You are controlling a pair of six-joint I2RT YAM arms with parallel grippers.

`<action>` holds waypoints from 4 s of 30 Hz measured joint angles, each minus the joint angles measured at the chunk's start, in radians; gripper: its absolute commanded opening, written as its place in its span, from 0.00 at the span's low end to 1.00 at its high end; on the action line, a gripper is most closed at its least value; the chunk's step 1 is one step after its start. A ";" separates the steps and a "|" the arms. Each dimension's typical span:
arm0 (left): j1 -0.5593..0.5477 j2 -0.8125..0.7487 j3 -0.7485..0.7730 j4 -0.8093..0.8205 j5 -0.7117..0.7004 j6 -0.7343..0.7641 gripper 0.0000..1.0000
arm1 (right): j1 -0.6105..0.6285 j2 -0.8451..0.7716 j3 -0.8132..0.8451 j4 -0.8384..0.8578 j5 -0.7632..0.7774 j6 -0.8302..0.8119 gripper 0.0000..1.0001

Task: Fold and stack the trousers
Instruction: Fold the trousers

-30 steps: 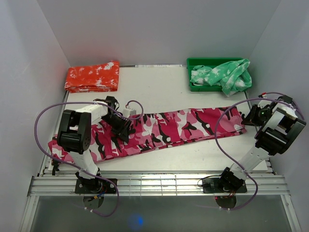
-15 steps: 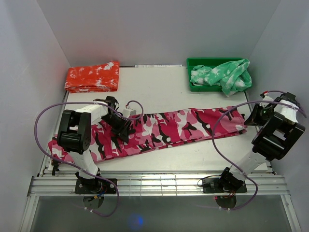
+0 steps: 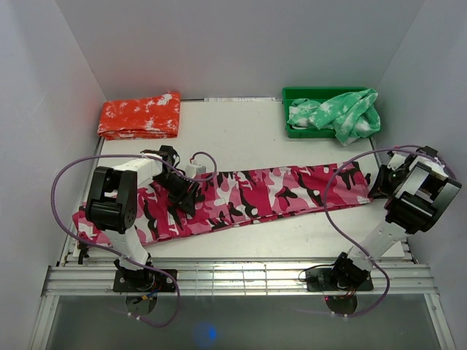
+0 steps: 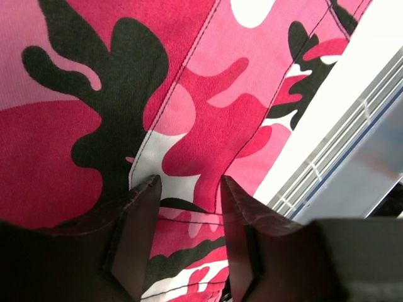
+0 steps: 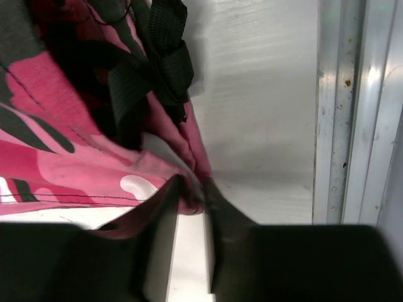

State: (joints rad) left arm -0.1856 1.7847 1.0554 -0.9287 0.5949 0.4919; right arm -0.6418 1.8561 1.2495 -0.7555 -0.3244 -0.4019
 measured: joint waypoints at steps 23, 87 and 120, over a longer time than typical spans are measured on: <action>-0.008 -0.036 -0.016 -0.013 -0.016 0.036 0.64 | 0.236 0.239 0.469 0.085 -0.185 0.029 0.61; -0.008 -0.058 -0.040 0.022 -0.016 -0.007 0.64 | 0.192 0.241 0.441 -0.176 -0.196 0.002 0.53; -0.008 -0.084 -0.071 0.054 -0.016 -0.007 0.66 | 0.145 -0.195 -0.030 0.259 -0.245 -0.008 0.38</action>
State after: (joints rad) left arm -0.1936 1.7004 0.9844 -0.8749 0.5785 0.4847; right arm -0.4969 1.6608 1.2194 -0.4965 -0.5694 -0.4099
